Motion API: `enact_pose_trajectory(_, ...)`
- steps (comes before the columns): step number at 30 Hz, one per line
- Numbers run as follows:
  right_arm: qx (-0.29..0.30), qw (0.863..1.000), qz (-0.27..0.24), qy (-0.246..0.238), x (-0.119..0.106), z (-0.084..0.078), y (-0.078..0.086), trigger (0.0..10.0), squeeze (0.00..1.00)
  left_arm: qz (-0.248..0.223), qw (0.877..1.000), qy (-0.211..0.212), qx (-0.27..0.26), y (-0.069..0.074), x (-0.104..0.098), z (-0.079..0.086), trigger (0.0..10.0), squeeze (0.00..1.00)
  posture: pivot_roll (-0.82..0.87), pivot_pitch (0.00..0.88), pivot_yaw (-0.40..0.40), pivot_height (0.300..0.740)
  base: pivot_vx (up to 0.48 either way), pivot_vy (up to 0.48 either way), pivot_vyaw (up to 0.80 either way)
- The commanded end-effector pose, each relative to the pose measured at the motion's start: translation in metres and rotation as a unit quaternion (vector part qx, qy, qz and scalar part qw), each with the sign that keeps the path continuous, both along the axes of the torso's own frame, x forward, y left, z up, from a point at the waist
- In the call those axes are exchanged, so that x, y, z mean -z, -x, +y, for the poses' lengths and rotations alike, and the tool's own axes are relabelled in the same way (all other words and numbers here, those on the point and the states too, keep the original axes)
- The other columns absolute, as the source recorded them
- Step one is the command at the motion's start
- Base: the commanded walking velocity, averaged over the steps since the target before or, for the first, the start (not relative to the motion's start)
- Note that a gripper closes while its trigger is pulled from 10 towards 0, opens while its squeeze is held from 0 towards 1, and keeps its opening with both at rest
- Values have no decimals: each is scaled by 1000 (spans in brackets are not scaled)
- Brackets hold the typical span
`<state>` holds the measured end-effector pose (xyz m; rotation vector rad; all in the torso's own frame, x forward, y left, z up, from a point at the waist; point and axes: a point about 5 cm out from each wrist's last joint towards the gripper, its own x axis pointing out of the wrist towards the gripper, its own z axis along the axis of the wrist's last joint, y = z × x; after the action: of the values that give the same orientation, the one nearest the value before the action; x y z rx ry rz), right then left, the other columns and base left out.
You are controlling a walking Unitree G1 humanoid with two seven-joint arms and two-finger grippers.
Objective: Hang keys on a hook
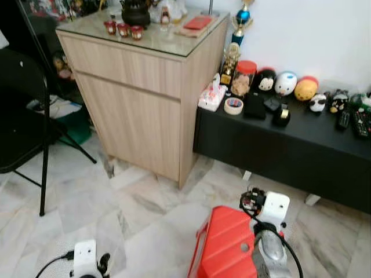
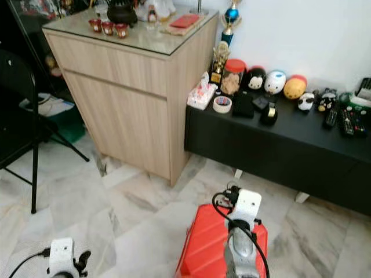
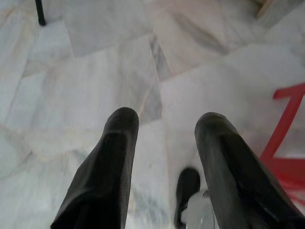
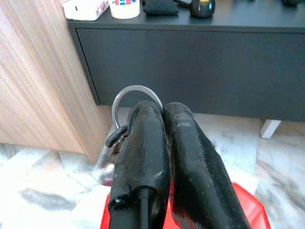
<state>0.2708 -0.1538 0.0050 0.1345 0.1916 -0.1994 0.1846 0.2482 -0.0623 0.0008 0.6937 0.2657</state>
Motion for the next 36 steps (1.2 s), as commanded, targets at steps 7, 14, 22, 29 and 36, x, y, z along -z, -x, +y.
enact_pose_trajectory(7,8,1000,6,-4,1,-1,1,10000,0,21,1000,1,10,9,6,-5,10000,0,56,0,-42,740,-259,0,0)
enact_pose_trajectory(14,9,1000,7,-4,1,0,1,10000,0,20,1000,4,14,8,7,-8,10000,0,54,0,-39,740,-258,0,0)
enact_pose_trajectory(22,16,1000,6,2,0,-1,0,10000,0,17,1000,5,15,7,6,-8,10000,0,56,0,-39,740,-258,0,0)
enact_pose_trajectory(29,16,1000,8,2,1,-1,0,10000,0,12,1000,8,19,4,5,-10,10000,0,54,0,-38,740,-259,0,0)
enact_pose_trajectory(36,18,1000,11,4,1,-2,1,10000,0,11,1000,11,19,4,5,-11,10000,0,52,0,-41,740,-259,0,0)
